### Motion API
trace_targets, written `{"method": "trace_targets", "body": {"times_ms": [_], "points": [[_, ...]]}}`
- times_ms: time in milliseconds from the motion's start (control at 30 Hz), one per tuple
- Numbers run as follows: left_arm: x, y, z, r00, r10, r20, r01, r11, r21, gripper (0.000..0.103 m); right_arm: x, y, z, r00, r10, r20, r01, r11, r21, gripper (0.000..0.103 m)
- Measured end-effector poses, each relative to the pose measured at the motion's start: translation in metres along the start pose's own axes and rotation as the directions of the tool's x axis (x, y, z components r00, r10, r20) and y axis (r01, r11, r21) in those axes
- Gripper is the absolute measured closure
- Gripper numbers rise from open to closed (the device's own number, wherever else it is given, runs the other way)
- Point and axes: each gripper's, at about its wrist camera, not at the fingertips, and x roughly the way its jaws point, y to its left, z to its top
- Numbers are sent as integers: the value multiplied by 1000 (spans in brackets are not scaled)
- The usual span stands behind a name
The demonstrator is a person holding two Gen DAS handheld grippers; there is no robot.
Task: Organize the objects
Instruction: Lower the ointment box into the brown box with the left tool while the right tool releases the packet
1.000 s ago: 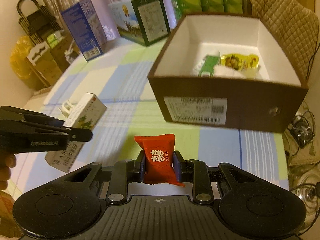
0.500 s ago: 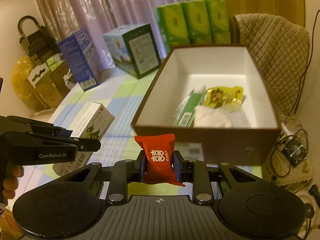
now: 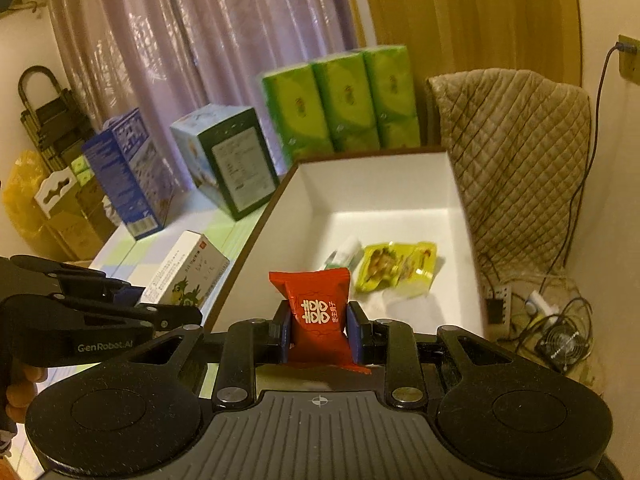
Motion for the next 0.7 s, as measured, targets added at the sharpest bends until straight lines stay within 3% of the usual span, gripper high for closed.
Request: {"method": "trace_targets", "body": {"times_ms": [700], "points": [[81, -17, 60, 998, -13, -55, 14, 1000, 17, 81, 56, -56, 30, 997, -60, -41, 61, 998, 26, 78]]}}
